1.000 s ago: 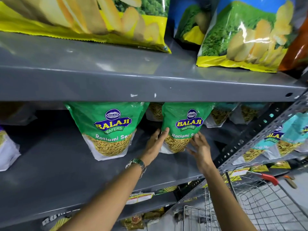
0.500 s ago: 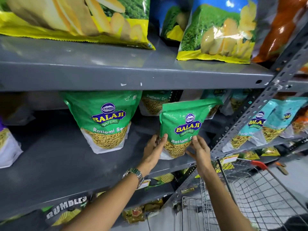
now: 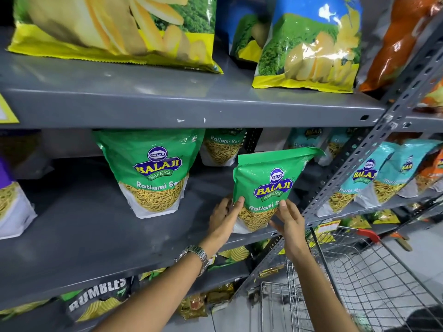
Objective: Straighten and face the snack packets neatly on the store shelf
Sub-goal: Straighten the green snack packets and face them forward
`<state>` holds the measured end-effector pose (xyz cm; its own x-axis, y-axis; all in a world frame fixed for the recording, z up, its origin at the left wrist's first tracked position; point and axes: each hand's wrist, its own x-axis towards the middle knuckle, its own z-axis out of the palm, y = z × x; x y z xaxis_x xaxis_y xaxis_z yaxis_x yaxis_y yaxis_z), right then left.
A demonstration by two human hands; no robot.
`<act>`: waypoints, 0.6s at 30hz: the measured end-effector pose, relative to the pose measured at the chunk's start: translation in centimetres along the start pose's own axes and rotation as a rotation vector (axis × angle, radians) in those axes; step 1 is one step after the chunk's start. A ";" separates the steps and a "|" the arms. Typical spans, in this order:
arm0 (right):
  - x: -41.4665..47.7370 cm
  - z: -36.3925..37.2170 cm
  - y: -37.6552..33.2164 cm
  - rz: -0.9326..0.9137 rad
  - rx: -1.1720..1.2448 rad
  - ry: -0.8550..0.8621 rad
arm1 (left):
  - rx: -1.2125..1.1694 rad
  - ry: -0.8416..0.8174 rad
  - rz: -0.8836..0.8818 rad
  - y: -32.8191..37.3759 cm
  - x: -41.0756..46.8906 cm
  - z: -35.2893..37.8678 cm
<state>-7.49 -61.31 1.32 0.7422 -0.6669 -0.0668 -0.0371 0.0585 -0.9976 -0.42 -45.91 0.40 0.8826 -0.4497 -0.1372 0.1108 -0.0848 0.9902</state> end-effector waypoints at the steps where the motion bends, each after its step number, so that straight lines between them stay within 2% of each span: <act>1: -0.1 0.0 0.0 -0.001 0.002 0.003 | 0.001 -0.005 -0.001 -0.1 0.1 0.0; 4: -0.3 0.3 -0.2 -0.002 0.011 0.010 | 0.013 -0.009 -0.013 -0.2 0.2 0.0; 6: -0.6 0.9 -0.1 -0.037 0.008 0.081 | 0.009 0.007 -0.006 -0.3 -0.1 0.0; 8: -1.7 1.9 0.4 -0.146 -0.053 0.299 | -0.054 0.097 0.056 -0.4 -0.8 -0.2; 10: -3.9 3.5 1.1 -0.394 -0.175 0.482 | -0.128 0.228 0.192 -0.8 -2.3 -1.1; 11: -5.3 4.6 1.5 -0.543 -0.254 0.442 | -0.139 0.299 0.248 -1.3 -3.0 -1.8; 13: -7.5 7.2 2.7 -0.759 -0.413 0.096 | -0.132 0.491 0.327 -2.8 -4.3 -4.2; 14: -8.2 8.7 3.1 -0.735 -0.453 -0.098 | -0.131 0.606 0.356 -3.9 -4.5 -5.8; 16: -8.1 11.9 3.3 -0.533 -0.424 -0.359 | -0.156 0.827 0.369 -5.4 -4.2 -9.2; 18: -6.8 14.7 3.1 -0.283 -0.293 -0.423 | -0.189 0.938 0.332 -5.8 -3.3 -12.5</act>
<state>-2.79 -45.68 -1.03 0.9506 -0.2683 0.1562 0.0627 -0.3269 -0.9430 1.72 -32.78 -4.59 0.8756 0.4621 0.1408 -0.2072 0.0959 0.9736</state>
